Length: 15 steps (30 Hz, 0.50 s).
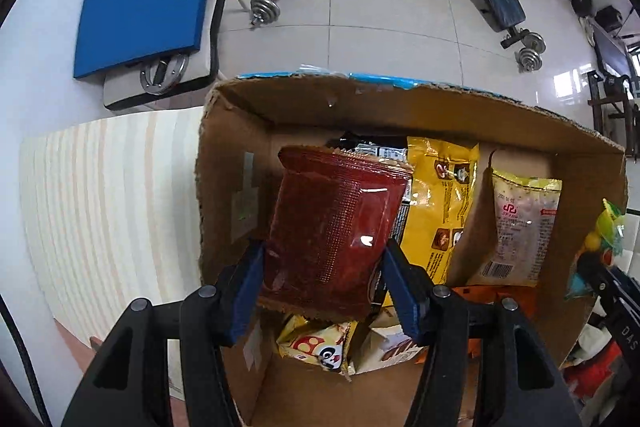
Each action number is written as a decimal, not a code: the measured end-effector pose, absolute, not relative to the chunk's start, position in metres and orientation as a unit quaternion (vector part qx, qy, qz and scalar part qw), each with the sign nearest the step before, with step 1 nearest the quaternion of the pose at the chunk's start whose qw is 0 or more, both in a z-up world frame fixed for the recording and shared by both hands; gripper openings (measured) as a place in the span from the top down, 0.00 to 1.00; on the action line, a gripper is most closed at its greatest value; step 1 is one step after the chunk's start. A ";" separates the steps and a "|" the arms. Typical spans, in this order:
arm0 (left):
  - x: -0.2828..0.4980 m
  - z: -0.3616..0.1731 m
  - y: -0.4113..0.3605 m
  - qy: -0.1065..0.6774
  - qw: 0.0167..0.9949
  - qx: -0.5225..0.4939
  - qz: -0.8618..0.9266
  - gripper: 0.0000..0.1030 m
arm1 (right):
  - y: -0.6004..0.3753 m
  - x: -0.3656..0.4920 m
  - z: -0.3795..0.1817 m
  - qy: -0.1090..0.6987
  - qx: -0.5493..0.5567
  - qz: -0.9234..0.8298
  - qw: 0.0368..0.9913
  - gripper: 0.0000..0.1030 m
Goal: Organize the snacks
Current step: 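Carry both packets into the box and open both tools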
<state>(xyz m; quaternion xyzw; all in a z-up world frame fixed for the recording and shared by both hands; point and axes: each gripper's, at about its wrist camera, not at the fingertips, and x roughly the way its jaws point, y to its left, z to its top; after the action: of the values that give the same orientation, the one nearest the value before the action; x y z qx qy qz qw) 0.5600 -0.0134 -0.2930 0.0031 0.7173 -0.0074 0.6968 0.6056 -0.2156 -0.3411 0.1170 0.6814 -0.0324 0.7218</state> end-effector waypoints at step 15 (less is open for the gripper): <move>0.565 -0.299 -0.018 0.723 0.691 -0.005 -0.008 0.22 | -0.199 0.610 -0.339 0.689 0.094 -0.024 0.719 0.13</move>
<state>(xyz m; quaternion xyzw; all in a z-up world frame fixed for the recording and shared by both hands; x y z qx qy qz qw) 0.5654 -0.0181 -0.2991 -0.0048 0.7232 -0.0077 0.6906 0.6101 -0.1988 -0.3391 0.0940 0.6886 -0.0239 0.7186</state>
